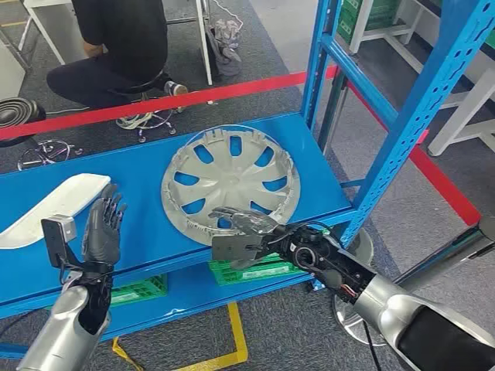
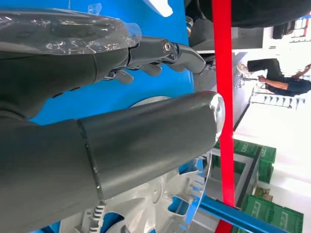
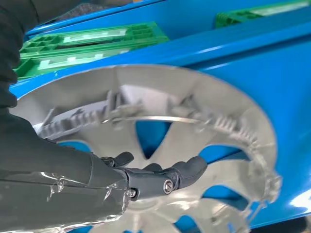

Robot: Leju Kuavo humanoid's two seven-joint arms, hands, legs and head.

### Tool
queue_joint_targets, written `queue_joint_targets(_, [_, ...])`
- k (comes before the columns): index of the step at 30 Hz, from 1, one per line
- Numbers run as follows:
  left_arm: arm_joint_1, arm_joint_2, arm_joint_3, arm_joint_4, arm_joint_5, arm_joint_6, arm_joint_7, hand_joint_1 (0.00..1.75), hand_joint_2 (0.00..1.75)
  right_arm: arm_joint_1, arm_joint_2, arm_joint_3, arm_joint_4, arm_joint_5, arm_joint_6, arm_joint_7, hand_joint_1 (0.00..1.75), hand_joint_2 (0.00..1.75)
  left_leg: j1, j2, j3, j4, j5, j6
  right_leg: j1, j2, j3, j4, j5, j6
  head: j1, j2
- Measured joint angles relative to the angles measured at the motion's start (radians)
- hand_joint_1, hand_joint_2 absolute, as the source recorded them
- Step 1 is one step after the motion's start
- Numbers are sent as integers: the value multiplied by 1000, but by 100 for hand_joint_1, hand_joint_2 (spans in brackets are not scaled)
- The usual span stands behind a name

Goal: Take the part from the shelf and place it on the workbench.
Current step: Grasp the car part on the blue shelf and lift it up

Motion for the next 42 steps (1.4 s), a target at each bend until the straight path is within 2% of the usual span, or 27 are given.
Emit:
queue_joint_targets(10, [3, 0, 0, -3, 3, -3, 0, 0, 0, -15, 0, 31, 29, 44, -13, -32, 0, 175, 0, 0, 0, 0, 0, 1, 0, -1, 1, -2, 0, 1, 1, 0])
queue_joint_targets(16, [25, 14, 8, -32, 11, 23, 19, 0, 0, -31, -4, 40, 110, 168, -98, -62, 0, 175, 0, 0, 0, 0, -1, 1, 0, -1, 2, -3, 0, 1, 1, 0])
queue_joint_targets(22, [43, 28, 10, -64, 17, 34, 27, 0, 0, -46, -5, 52, 163, 285, -152, -56, 0, 175, 0, 0, 1, 0, -1, 1, 0, -1, 3, -3, 0, 1, 1, 0])
queue_joint_targets(31, [52, 35, 10, -85, 18, 35, 28, 0, 0, -62, -5, 63, 197, 312, -167, -50, 0, 175, 0, 0, 3, 0, -1, 1, 0, -1, 6, -4, 1, 1, 1, 0])
queue_joint_targets(38, [58, 38, 19, -91, 18, 37, 31, 0, 0, -62, -5, 75, 216, 528, -239, -3, 0, 175, 0, 0, 4, 0, -1, 1, 0, -1, 6, -4, 1, 1, 1, 0])
queue_joint_targets(42, [62, 40, 23, -105, 18, 47, 41, 0, 0, -61, -4, 75, 232, 574, -249, -8, 0, 175, 0, 0, 4, 0, -1, 1, 0, -1, 6, -5, 1, 1, 2, 0])
